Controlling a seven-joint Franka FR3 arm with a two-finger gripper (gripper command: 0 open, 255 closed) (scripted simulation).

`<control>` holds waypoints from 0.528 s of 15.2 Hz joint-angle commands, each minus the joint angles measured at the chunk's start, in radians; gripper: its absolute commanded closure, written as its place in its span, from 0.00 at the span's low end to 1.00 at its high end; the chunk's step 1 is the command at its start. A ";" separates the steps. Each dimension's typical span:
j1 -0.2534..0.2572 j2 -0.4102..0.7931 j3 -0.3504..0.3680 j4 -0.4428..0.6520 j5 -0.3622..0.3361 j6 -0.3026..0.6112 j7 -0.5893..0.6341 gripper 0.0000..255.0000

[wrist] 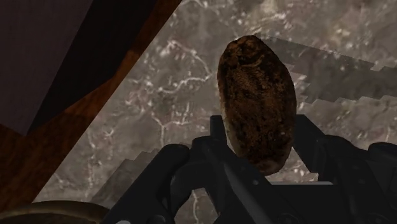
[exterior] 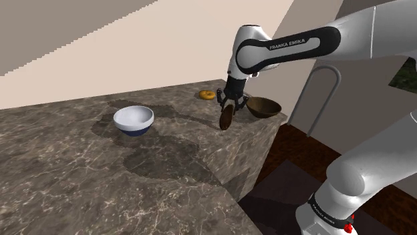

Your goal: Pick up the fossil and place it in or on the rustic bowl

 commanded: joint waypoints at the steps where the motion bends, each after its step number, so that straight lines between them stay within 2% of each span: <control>1: 0.000 -0.005 -0.002 0.024 0.000 -0.029 0.001 1.00; 8: -0.003 -0.022 -0.011 0.102 0.000 -0.124 0.001 1.00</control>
